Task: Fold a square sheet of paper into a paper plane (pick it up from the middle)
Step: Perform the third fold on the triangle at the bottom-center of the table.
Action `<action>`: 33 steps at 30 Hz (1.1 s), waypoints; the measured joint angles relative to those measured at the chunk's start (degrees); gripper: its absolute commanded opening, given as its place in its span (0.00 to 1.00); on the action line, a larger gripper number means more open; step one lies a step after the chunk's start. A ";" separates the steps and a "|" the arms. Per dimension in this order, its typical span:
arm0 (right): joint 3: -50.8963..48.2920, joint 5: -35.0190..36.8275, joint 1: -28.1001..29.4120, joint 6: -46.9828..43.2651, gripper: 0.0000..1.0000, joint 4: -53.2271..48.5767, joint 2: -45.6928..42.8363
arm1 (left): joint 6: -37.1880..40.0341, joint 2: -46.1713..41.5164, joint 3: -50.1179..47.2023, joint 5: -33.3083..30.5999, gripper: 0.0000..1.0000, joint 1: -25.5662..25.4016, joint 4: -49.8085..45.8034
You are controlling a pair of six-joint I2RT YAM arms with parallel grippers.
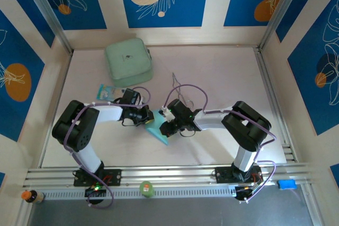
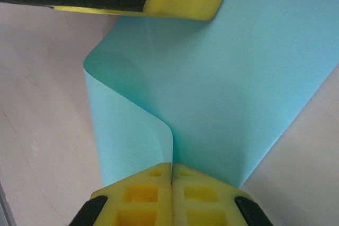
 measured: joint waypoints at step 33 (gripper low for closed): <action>0.04 1.22 -0.42 -0.39 0.02 -1.22 -0.37 | 0.46 0.13 0.20 0.04 0.05 0.00 -0.33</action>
